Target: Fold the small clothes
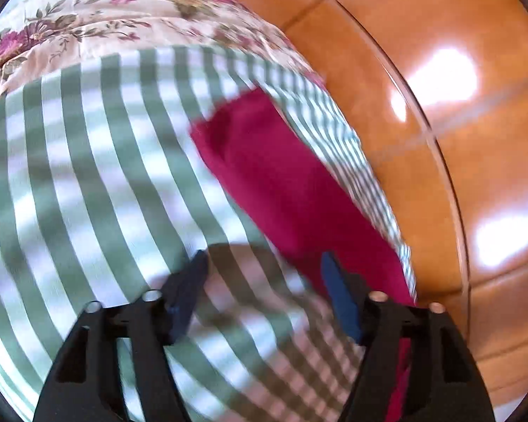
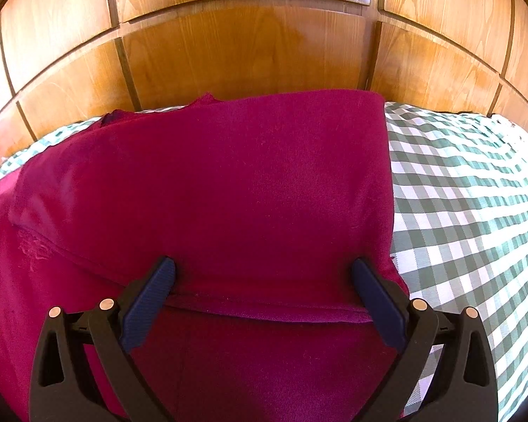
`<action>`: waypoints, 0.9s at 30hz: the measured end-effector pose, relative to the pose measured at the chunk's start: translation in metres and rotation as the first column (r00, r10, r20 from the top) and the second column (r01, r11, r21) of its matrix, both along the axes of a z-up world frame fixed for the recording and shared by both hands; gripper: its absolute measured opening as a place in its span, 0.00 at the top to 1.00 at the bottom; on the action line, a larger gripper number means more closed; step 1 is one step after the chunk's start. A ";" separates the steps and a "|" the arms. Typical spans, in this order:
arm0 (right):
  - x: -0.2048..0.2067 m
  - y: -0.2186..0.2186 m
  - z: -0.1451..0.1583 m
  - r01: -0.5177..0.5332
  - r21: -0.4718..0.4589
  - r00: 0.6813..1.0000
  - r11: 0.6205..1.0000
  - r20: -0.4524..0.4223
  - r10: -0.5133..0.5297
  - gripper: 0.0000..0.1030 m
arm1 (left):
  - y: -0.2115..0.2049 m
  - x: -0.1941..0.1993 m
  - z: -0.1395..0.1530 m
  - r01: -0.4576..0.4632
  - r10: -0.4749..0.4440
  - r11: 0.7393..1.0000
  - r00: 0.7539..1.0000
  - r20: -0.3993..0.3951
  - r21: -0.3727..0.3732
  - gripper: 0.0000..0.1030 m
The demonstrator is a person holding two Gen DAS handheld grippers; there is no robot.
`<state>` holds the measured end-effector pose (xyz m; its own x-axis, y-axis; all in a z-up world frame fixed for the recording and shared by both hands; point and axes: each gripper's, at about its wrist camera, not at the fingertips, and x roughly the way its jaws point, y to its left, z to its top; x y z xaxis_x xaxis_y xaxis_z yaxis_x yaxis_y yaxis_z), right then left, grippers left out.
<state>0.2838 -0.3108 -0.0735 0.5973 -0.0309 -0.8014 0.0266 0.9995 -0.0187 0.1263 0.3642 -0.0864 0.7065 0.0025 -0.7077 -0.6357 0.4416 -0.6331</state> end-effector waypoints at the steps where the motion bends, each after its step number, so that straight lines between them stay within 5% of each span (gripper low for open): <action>1: 0.000 0.000 0.000 0.000 -0.001 1.000 1.000 0.000 0.000 0.04 | 0.009 0.002 -0.002 -0.013 0.013 1.000 1.000 -0.002 -0.003 0.49; 6: -0.001 0.000 0.000 0.001 -0.007 1.000 1.000 0.001 -0.001 0.04 | 0.040 0.026 -0.010 -0.036 0.037 0.999 0.998 -0.046 0.018 0.58; 10: 0.000 -0.001 0.000 0.001 -0.004 1.000 1.000 0.000 -0.001 0.04 | 0.046 0.049 -0.001 0.006 0.009 0.994 0.991 -0.132 0.111 0.93; 17: 0.000 -0.001 0.000 0.002 -0.007 1.000 1.000 0.001 -0.002 0.04 | -0.003 0.067 0.060 0.159 -0.172 0.966 0.984 0.052 0.204 0.93; 22: 0.000 -0.001 0.000 0.002 -0.007 1.000 1.000 0.002 -0.002 0.04 | -0.097 0.092 0.098 0.357 -0.409 0.889 0.901 0.146 0.287 0.93; 27: 0.000 0.000 0.000 0.003 -0.007 1.000 1.000 0.001 -0.003 0.04 | -0.197 0.119 0.092 0.527 -0.590 0.784 0.797 0.128 0.328 0.93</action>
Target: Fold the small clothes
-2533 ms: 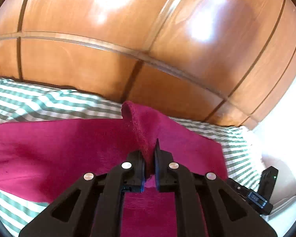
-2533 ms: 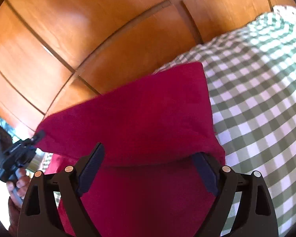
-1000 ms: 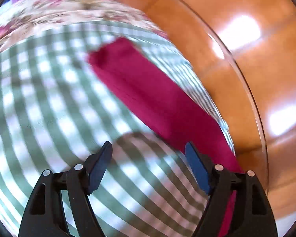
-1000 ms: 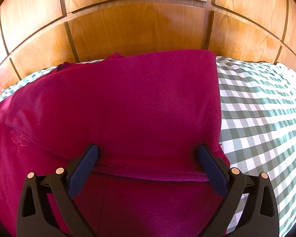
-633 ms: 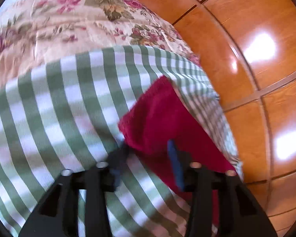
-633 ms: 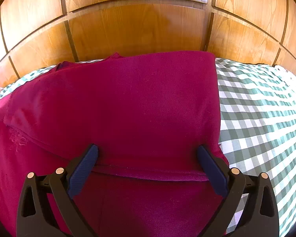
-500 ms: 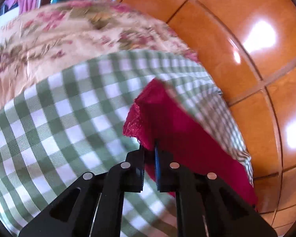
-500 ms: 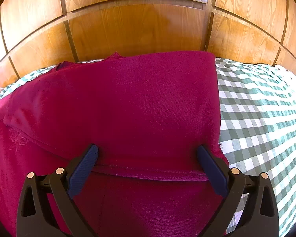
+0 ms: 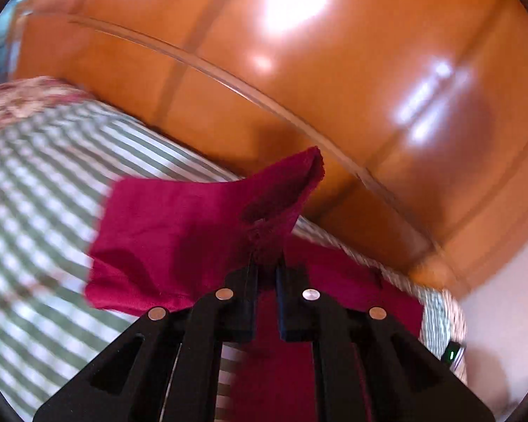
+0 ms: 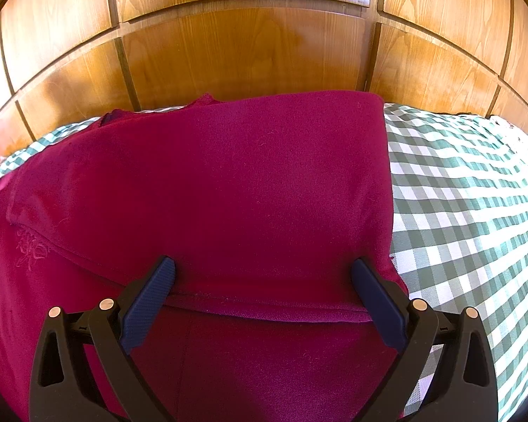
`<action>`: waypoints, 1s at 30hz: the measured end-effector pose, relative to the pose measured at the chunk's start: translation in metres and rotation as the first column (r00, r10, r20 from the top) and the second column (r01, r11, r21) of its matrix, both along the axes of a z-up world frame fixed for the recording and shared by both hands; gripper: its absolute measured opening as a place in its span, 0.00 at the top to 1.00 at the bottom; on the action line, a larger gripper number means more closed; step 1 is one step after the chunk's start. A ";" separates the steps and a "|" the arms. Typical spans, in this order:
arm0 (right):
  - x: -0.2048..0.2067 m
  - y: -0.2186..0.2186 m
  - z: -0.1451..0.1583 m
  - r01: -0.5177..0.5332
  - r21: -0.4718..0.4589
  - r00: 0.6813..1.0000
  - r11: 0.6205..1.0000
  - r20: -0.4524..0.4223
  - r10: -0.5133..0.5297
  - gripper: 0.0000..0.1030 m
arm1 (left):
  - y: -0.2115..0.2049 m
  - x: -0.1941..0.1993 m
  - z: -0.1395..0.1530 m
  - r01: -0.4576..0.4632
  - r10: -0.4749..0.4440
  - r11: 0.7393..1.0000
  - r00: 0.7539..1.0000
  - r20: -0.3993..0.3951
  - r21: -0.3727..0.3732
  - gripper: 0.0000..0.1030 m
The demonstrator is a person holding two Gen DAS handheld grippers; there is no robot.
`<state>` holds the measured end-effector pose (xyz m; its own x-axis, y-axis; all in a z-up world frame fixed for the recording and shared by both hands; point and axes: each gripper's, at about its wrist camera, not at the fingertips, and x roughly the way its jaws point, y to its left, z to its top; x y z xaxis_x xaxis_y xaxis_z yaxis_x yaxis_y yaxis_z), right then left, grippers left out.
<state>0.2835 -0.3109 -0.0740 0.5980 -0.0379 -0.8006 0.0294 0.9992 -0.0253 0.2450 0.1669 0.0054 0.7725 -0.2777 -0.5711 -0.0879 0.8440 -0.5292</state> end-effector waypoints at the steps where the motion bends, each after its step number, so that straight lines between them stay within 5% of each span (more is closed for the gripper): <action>1: 0.000 0.000 0.000 0.000 0.000 1.000 1.000 0.000 0.000 0.04 | -0.016 0.003 -0.005 0.038 -0.038 0.999 0.999 -0.011 0.001 0.93; 3: 0.000 0.000 0.000 0.001 0.005 1.000 1.000 0.001 -0.001 0.04 | -0.052 0.010 -0.017 0.108 -0.107 0.994 0.994 -0.034 0.026 0.90; 7: 0.000 0.000 0.000 0.004 0.014 1.000 1.000 0.002 -0.004 0.04 | -0.096 0.009 -0.045 0.209 -0.202 0.975 0.974 -0.099 0.073 0.65; 13: 0.000 0.000 0.002 0.009 0.010 1.000 1.000 0.005 -0.009 0.04 | -0.107 -0.037 -0.072 0.223 -0.200 0.961 0.969 -0.148 0.162 0.62; 15: -0.003 0.004 0.011 0.020 -0.012 1.000 1.000 0.024 -0.019 0.12 | -0.100 -0.049 -0.080 0.203 -0.176 0.964 0.971 -0.161 0.174 0.62; 18: -0.011 0.023 0.025 -0.052 0.149 0.998 0.988 0.040 0.046 0.27 | -0.093 -0.064 -0.090 0.176 -0.143 0.964 0.975 -0.168 0.198 0.62; 23: -0.002 0.098 0.024 -0.244 0.441 0.959 0.863 -0.023 0.283 0.35 | -0.093 -0.073 -0.098 0.169 -0.141 0.965 0.979 -0.147 0.201 0.61; 26: 0.010 0.145 0.015 -0.296 0.510 0.924 0.808 -0.062 0.378 0.37 | -0.094 -0.075 -0.102 0.169 -0.143 0.964 0.980 -0.138 0.203 0.60; 30: 0.031 0.196 -0.001 -0.307 0.506 0.899 0.806 -0.123 0.419 0.44 | -0.089 -0.077 -0.105 0.173 -0.152 0.969 0.981 -0.124 0.179 0.57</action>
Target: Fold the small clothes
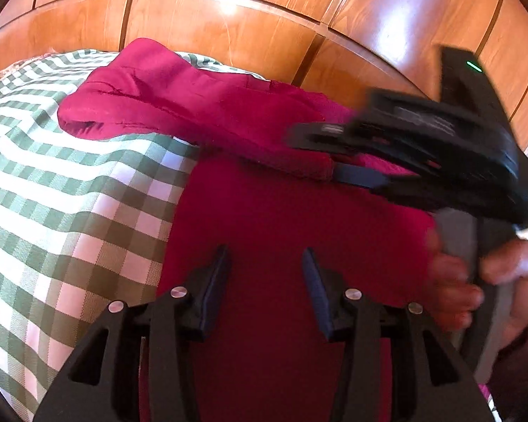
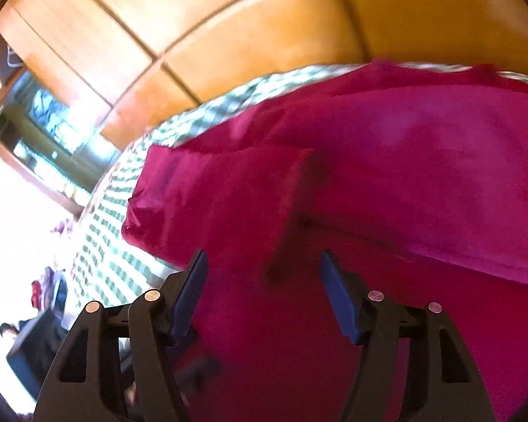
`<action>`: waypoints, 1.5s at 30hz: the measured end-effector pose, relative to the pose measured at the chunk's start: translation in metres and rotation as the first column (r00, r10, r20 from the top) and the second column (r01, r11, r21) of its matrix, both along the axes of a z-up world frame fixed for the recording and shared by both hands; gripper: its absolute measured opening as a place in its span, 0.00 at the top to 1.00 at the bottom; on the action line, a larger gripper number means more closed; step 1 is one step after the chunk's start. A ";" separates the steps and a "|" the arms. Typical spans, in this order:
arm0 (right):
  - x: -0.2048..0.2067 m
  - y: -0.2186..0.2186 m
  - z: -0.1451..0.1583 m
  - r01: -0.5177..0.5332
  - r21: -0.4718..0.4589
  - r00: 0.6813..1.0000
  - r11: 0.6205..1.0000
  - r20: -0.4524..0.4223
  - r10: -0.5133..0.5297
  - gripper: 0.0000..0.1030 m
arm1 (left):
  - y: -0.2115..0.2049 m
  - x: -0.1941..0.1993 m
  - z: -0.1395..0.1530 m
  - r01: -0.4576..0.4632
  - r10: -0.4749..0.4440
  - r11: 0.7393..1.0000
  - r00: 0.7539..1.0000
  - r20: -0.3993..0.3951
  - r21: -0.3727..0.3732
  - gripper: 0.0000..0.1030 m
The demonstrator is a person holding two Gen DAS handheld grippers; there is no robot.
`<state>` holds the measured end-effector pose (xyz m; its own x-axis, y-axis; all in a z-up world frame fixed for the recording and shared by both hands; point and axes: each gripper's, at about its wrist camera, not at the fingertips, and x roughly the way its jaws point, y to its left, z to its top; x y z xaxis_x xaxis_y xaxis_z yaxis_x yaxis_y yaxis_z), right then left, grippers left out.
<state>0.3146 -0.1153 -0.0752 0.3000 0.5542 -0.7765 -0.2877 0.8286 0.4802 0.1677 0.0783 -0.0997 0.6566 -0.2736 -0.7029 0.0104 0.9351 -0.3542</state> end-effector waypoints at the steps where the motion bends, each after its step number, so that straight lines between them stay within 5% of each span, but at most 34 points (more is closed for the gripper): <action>1: 0.002 0.009 -0.001 0.000 -0.019 1.000 1.000 0.000 0.000 0.47 | 0.000 0.000 0.000 0.000 0.000 1.000 1.000 0.003 -0.003 0.57; 3: 0.006 0.024 0.004 -0.009 -0.069 1.000 0.998 0.023 0.010 0.83 | 0.002 -0.002 -0.002 0.001 -0.001 1.000 1.000 0.006 -0.017 0.57; 5: 0.005 0.031 0.024 -0.002 -0.102 0.995 0.995 0.098 0.012 0.94 | 0.005 -0.006 -0.004 0.004 -0.003 1.000 1.000 0.008 -0.029 0.57; 11: -0.010 0.017 0.124 0.031 -0.113 0.912 0.993 0.410 0.018 0.94 | 0.010 -0.012 -0.006 0.006 -0.006 1.000 1.000 0.008 -0.024 0.56; 16: -0.013 -0.037 0.159 0.175 -0.141 0.849 0.974 0.523 -0.077 0.94 | 0.008 -0.012 -0.006 0.005 -0.005 1.000 1.000 0.007 -0.015 0.56; 23: -0.007 -0.135 0.114 0.354 -0.192 0.873 0.915 0.420 -0.250 0.99 | 0.003 -0.011 -0.004 0.004 -0.004 1.000 1.000 0.003 0.005 0.56; 28: -0.015 -0.164 0.067 0.348 -0.058 0.915 0.936 0.236 -0.326 0.98 | -0.005 -0.005 -0.004 0.009 -0.009 1.000 1.000 0.001 0.027 0.53; 29: -0.017 -0.158 0.056 0.342 -0.024 0.922 0.940 0.203 -0.330 0.91 | -0.005 -0.004 -0.004 0.010 -0.010 1.000 1.000 0.001 0.028 0.53; 32: -0.020 -0.141 0.048 0.347 0.020 0.919 0.938 0.193 -0.345 0.35 | -0.006 -0.003 -0.004 0.009 -0.009 1.000 1.000 0.000 0.028 0.53; 33: -0.019 -0.135 0.047 0.345 0.035 0.918 0.938 0.194 -0.345 0.34 | -0.006 -0.003 -0.004 0.009 -0.009 1.000 1.000 0.001 0.028 0.53; 38: -0.002 -0.078 0.032 0.233 0.040 0.962 0.972 0.137 -0.237 0.36 | -0.006 -0.004 -0.004 0.009 -0.009 1.000 1.000 0.001 0.027 0.53; 44: 0.018 -0.016 0.017 0.145 -0.135 0.983 0.980 0.131 -0.127 0.90 | -0.006 -0.003 -0.005 0.011 -0.011 1.000 1.000 0.006 0.008 0.52; 45: 0.017 -0.014 0.025 0.150 -0.137 0.979 0.979 0.158 -0.127 0.92 | -0.005 -0.003 -0.005 0.012 -0.012 1.000 1.000 0.008 0.000 0.52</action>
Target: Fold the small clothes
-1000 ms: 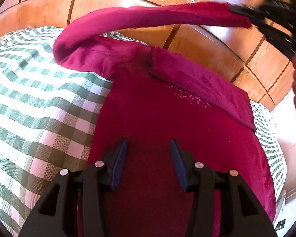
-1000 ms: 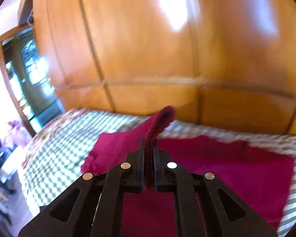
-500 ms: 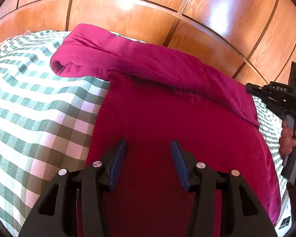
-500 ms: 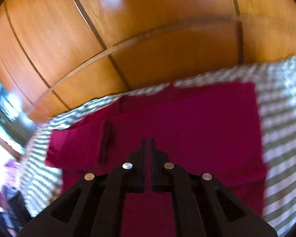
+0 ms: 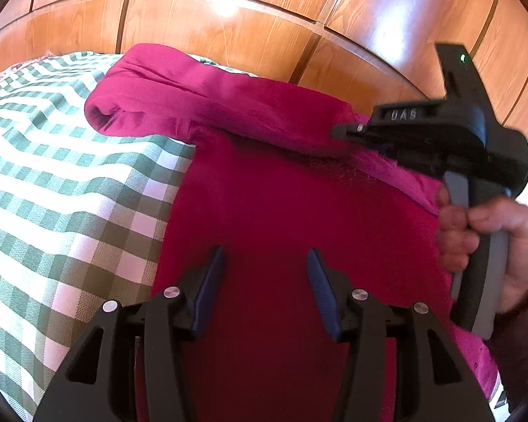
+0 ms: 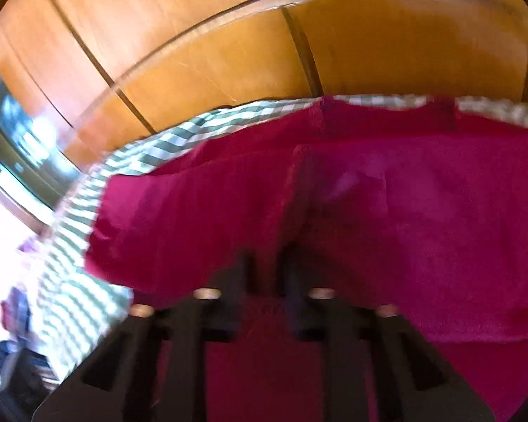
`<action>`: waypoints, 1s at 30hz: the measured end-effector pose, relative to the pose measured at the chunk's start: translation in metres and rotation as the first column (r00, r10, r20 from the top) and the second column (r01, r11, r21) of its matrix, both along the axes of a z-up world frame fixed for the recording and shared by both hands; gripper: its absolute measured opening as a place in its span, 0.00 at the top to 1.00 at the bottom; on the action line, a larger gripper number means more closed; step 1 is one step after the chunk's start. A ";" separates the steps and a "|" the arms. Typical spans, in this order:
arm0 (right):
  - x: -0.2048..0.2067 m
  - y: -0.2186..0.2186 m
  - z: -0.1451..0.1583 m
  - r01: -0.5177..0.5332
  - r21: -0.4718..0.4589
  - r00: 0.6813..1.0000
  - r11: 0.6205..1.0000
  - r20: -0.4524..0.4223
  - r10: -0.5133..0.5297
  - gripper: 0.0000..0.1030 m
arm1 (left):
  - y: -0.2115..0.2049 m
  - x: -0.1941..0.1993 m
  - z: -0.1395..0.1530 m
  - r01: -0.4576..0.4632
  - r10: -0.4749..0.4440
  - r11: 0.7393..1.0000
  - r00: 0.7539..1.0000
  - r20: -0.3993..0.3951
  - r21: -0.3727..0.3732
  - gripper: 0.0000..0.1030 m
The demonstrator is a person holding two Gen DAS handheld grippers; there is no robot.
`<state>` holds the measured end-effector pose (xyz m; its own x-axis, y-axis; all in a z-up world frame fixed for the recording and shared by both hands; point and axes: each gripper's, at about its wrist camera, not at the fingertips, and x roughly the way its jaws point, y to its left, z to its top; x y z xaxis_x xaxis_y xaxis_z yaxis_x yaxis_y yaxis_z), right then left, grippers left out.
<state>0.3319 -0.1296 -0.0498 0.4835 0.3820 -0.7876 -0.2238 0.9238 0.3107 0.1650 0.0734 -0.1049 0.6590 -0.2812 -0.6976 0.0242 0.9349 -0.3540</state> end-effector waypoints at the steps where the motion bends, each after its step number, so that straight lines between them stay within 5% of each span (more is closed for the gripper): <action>1: -0.004 -0.001 0.016 -0.004 0.002 0.999 1.000 0.050 0.004 0.92 | 0.002 -0.001 -0.001 0.000 0.000 1.000 1.000 0.001 -0.006 0.52; 6: -0.024 -0.038 0.089 0.024 0.012 0.971 1.000 0.239 -0.026 0.92 | 0.004 -0.001 -0.002 0.005 -0.005 1.000 1.000 0.002 -0.009 0.50; 10: -0.033 -0.087 0.108 0.120 -0.035 0.949 0.992 0.297 -0.104 0.92 | 0.004 -0.002 -0.002 0.004 -0.004 1.000 1.000 0.002 -0.006 0.50; 23: -0.038 -0.190 -0.013 0.368 -0.196 0.930 0.909 0.082 -0.358 0.92 | -0.004 0.004 0.002 0.010 -0.009 1.000 1.000 -0.027 0.027 0.50; 29: -0.044 -0.192 -0.006 0.364 -0.175 0.931 0.915 0.092 -0.353 0.92 | 0.009 0.014 0.026 -0.007 0.009 0.999 0.999 -0.050 0.035 0.48; 30: -0.046 -0.194 -0.004 0.364 -0.160 0.931 0.918 0.092 -0.353 0.86 | 0.015 0.017 0.031 -0.022 0.023 0.999 0.999 -0.042 0.030 0.48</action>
<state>0.2864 -0.3236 -0.0534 0.6107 0.0361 -0.7910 0.1191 0.9834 0.1368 0.1821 0.0883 -0.0737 0.6350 -0.2457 -0.7324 -0.0112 0.9450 -0.3267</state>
